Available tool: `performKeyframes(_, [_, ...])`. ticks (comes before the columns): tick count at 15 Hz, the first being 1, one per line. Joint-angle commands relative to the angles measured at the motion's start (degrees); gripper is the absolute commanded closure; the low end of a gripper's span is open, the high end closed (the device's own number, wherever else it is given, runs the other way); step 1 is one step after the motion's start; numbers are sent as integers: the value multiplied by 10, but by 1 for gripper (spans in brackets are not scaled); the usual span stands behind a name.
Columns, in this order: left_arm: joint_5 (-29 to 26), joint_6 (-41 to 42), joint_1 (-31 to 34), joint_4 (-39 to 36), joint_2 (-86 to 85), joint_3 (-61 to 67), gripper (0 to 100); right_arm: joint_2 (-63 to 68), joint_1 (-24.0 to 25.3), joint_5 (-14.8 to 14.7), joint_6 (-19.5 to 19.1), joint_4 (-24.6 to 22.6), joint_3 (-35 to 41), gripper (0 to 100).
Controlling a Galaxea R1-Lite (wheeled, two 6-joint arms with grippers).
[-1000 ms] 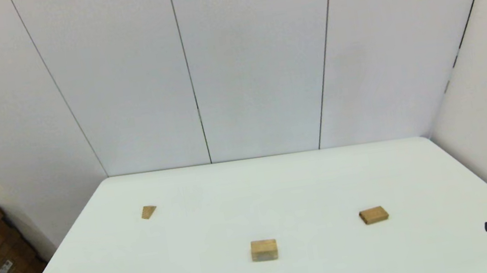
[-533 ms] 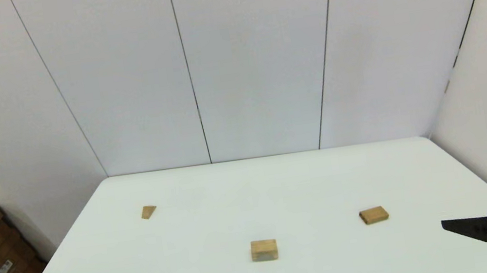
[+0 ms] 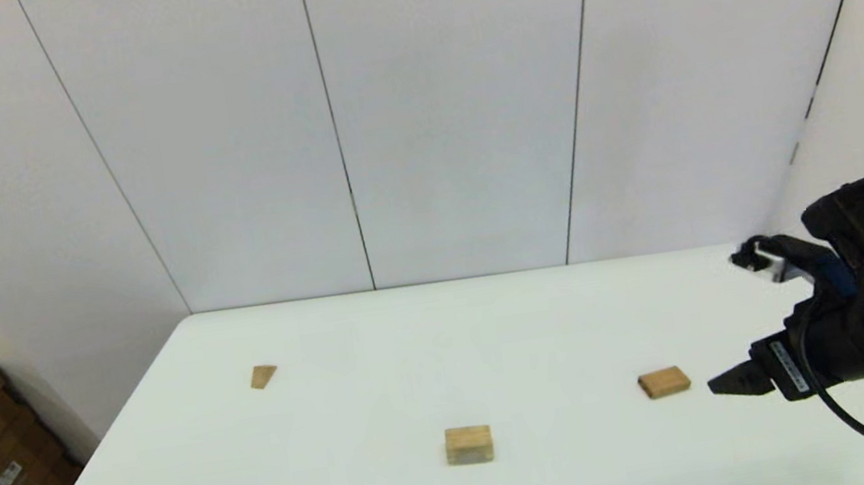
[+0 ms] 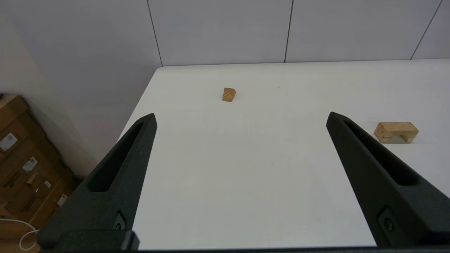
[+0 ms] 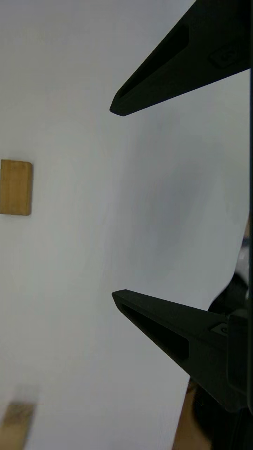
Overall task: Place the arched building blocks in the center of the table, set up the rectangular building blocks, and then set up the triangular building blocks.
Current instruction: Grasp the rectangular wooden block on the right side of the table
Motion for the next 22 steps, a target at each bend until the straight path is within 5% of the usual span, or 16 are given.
performKeyframes(1, [0,0,0,0,1,0,0,62,0,2,-162,87,-32,0])
performKeyframes(3, [0,0,0,0,1,0,0,71,1,16,-195,116,-54,0])
performKeyframes(7, [0,0,0,0,1,0,0,90,1,21,-205,116,-78,0])
performKeyframes(13, [0,0,0,0,1,0,0,110,0,21,-271,117,-110,0])
performKeyframes(22, [0,0,0,0,1,0,0,231,4,18,-433,167,-241,0])
